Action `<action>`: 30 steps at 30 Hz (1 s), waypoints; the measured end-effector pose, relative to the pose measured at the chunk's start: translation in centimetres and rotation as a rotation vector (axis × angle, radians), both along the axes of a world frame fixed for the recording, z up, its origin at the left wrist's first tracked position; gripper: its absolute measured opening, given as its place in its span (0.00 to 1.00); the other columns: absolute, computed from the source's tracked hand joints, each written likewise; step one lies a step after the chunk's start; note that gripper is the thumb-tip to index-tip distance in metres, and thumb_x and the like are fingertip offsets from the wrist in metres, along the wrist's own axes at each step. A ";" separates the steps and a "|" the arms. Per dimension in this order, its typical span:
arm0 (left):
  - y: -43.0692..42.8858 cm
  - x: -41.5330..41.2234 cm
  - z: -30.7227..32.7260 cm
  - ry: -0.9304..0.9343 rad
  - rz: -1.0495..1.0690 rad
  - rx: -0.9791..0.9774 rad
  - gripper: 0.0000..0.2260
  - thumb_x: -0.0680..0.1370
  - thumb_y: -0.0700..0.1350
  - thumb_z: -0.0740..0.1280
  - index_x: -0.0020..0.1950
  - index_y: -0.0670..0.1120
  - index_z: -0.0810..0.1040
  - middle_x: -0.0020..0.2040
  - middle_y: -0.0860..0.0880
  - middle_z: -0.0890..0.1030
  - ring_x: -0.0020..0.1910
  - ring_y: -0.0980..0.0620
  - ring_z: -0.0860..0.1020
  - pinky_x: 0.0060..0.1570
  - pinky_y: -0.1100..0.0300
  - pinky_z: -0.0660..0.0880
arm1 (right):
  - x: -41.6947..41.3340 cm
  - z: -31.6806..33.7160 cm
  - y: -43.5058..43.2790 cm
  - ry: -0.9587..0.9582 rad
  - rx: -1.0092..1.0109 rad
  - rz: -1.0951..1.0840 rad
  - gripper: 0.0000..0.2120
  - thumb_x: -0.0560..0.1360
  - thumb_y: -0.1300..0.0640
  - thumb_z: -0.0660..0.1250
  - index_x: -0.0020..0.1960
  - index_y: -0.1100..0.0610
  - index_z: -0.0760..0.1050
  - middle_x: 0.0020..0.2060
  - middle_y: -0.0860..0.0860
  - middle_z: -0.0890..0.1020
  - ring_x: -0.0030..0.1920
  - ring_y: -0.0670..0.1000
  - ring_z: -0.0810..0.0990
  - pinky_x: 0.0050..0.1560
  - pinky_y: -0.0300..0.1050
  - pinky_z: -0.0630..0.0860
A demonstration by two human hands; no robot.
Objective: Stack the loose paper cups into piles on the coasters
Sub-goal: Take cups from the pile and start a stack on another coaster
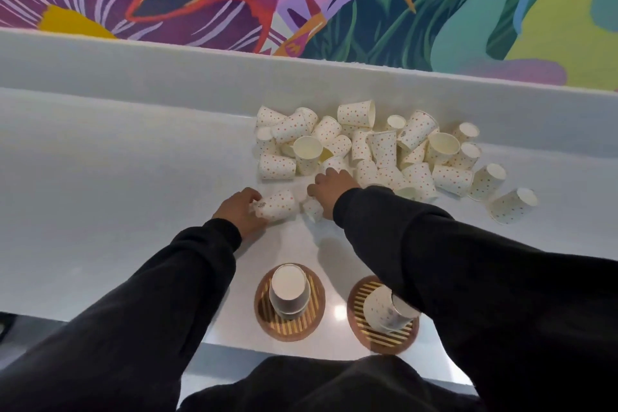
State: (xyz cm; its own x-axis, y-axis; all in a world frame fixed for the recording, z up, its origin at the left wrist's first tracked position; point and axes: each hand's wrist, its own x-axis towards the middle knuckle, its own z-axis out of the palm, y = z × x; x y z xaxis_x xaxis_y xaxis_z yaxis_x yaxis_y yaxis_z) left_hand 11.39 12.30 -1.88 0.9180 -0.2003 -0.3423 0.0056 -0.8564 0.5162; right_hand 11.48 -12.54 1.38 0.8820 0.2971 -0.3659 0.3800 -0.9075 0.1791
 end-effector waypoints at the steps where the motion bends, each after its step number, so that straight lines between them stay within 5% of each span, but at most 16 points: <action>1: 0.3 -0.1 0.2 0.011 0.034 -0.046 0.24 0.72 0.45 0.77 0.65 0.51 0.73 0.57 0.49 0.80 0.54 0.46 0.79 0.50 0.57 0.74 | 0.1 -0.1 -0.2 -0.015 0.022 0.012 0.22 0.77 0.50 0.67 0.70 0.49 0.72 0.64 0.52 0.76 0.65 0.58 0.71 0.61 0.54 0.69; 6: 1.5 -0.4 1.5 0.036 0.141 -0.171 0.20 0.70 0.41 0.77 0.58 0.55 0.77 0.49 0.51 0.82 0.42 0.46 0.84 0.46 0.50 0.83 | 0.3 0.3 -1.3 -0.028 0.264 -0.067 0.19 0.76 0.46 0.70 0.65 0.48 0.75 0.62 0.52 0.75 0.62 0.58 0.72 0.59 0.53 0.72; 10: 1.2 -0.8 1.0 0.111 0.156 -0.207 0.19 0.71 0.38 0.76 0.58 0.54 0.77 0.50 0.49 0.81 0.43 0.44 0.84 0.44 0.49 0.84 | -0.7 0.6 -2.5 0.027 0.280 -0.067 0.33 0.71 0.40 0.75 0.72 0.48 0.70 0.67 0.53 0.73 0.65 0.58 0.71 0.60 0.53 0.74; 16: 0.3 -2.1 -0.4 0.271 0.190 -0.338 0.20 0.72 0.36 0.76 0.61 0.50 0.77 0.53 0.47 0.80 0.49 0.45 0.82 0.46 0.52 0.84 | -3.2 -0.4 -3.4 0.179 0.208 -0.090 0.33 0.71 0.44 0.78 0.71 0.48 0.69 0.61 0.50 0.78 0.62 0.56 0.77 0.63 0.53 0.76; 23: -0.4 -1.0 -0.2 0.427 0.307 -0.701 0.21 0.71 0.34 0.78 0.60 0.48 0.79 0.55 0.39 0.84 0.51 0.36 0.85 0.47 0.47 0.84 | -2.2 0.5 -1.9 0.154 0.563 -0.361 0.30 0.69 0.48 0.79 0.69 0.51 0.74 0.60 0.51 0.81 0.58 0.54 0.79 0.60 0.48 0.76; 28: -1.9 0.1 0.7 0.545 0.475 -1.003 0.15 0.76 0.41 0.75 0.62 0.45 0.81 0.58 0.38 0.85 0.52 0.37 0.86 0.53 0.41 0.83 | -1.9 1.7 0.2 0.324 0.950 -0.601 0.44 0.67 0.61 0.83 0.77 0.53 0.66 0.66 0.54 0.75 0.48 0.51 0.80 0.42 0.47 0.84; 30: -2.8 0.1 0.8 0.639 0.494 -1.128 0.17 0.77 0.43 0.74 0.65 0.42 0.79 0.61 0.36 0.83 0.54 0.38 0.85 0.46 0.47 0.84 | -1.7 2.2 1.1 0.380 1.059 -0.626 0.52 0.65 0.62 0.84 0.81 0.51 0.59 0.70 0.50 0.70 0.58 0.54 0.79 0.48 0.45 0.81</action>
